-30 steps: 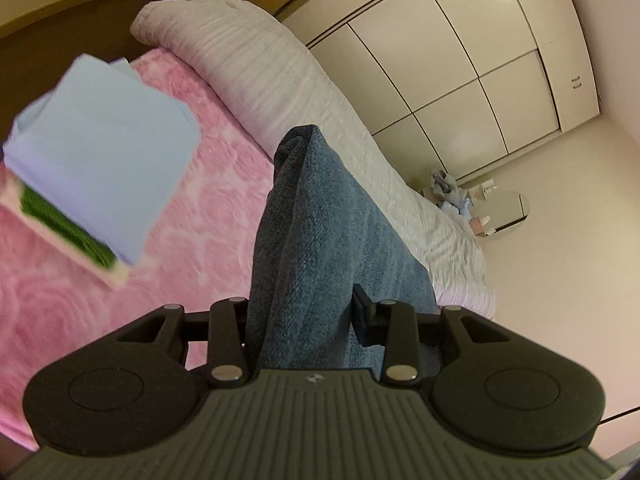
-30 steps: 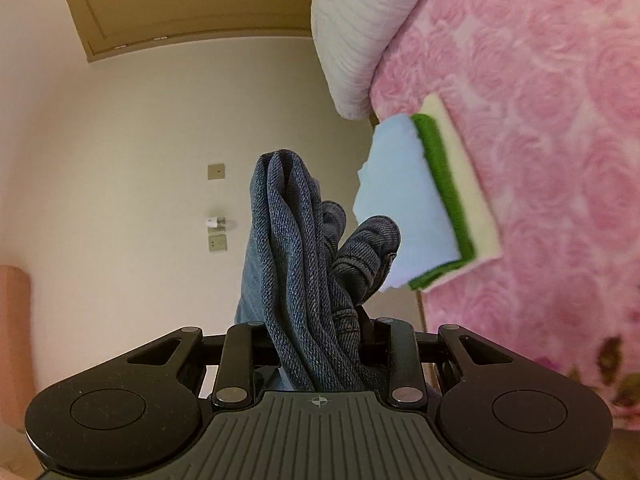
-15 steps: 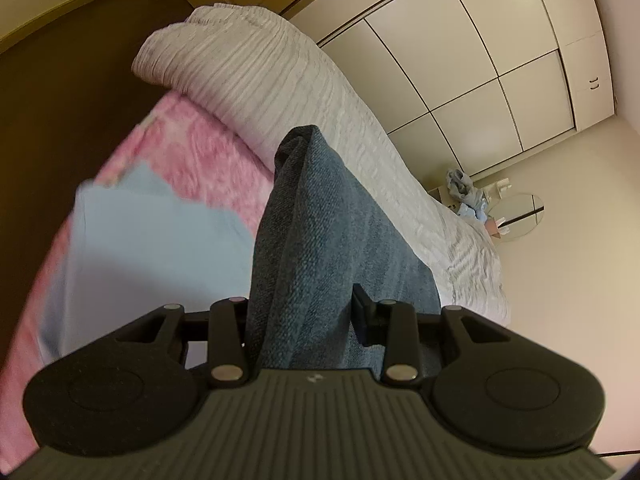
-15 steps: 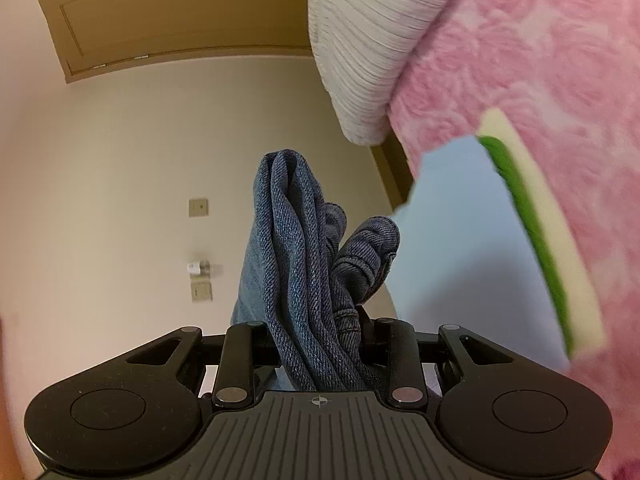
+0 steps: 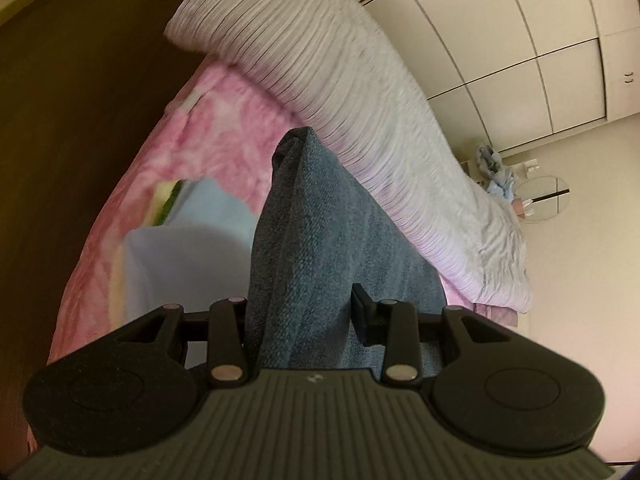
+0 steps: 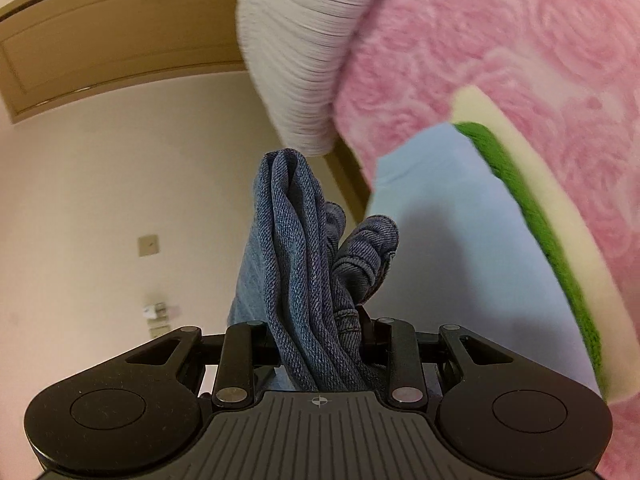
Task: Fold clothes
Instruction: 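Carry the held jeans with both grippers over the folded clothes stack, then lower the jeans onto the stack and open both grippers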
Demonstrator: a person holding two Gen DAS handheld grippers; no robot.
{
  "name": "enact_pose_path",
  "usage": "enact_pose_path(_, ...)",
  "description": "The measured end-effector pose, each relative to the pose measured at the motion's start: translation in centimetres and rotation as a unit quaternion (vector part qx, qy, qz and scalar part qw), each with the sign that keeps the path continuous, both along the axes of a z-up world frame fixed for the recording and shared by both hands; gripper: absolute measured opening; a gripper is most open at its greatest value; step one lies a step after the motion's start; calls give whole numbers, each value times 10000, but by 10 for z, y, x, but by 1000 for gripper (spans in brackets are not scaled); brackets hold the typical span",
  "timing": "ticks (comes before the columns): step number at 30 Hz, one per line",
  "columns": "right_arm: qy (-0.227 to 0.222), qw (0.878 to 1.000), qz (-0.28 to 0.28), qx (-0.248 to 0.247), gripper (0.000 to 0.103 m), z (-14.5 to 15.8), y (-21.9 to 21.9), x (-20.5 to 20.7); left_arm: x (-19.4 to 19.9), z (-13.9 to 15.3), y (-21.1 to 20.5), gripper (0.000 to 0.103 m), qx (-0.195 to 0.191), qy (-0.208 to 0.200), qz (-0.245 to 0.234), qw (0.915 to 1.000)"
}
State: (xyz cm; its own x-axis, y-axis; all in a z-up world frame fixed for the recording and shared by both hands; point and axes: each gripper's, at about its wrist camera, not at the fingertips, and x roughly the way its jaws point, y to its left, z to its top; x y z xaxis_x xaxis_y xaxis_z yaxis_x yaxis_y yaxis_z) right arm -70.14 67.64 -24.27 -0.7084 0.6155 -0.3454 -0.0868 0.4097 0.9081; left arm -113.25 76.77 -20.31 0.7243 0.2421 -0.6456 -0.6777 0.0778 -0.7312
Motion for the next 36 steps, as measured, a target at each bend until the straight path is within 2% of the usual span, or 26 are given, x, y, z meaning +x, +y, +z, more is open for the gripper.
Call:
enact_pose_path(4,-374,9991,161,-133,34,-15,5,-2,0,-29,1,36,-125,110,-28,9999)
enact_pose_path(8,-1123,9924,470,-153,40,-20,8,-6,0,-51,5,42,-93,199,-4,9998)
enact_pose_path(12,-1656,9822,881,107,40,-3,10,-3,-12,-42,7,40,5,314,259,9992)
enact_pose_path(16,-2542,9599,1035,577,40,26,-4,5,-32,-19,-8,39,394,347,714,9961)
enact_pose_path(17,-2737,9541,1007,688,40,31,-8,7,-33,-20,-10,39,392,303,713,9962)
enact_pose_path(19,-2808,9510,1023,794,40,32,-9,4,-27,-23,-13,38,399,442,593,9965)
enact_pose_path(20,-2840,9498,1028,815,40,32,-8,2,-23,-24,-13,32,448,576,519,9960)
enact_pose_path(21,-2873,9486,1033,835,26,31,-6,-1,-21,-24,-13,22,553,601,510,9954)
enact_pose_path(22,-3055,9425,1041,872,14,32,-6,-5,-19,-24,-12,19,651,547,539,9949)
enact_pose_path(25,-3512,9264,923,995,11,39,-10,-14,-10,-24,-14,17,984,600,503,9921)
enact_pose_path(27,-3756,9177,852,978,10,40,-15,-21,-7,-31,-16,21,1153,713,428,9898)
enact_pose_path(30,-3872,9145,976,651,12,27,-11,-28,-13,-43,-14,25,973,574,704,9911)
enact_pose_path(33,-3805,9167,1094,550,14,33,-2,-26,-9,-27,-17,25,1104,956,715,9867)
enact_pose_path(35,-3941,9099,1185,531,17,46,-2,-24,-1,-6,-22,22,1454,1400,668,9771)
enact_pose_path(36,-4137,9013,1141,584,18,53,-4,-24,2,5,-26,21,1655,1651,740,9695)
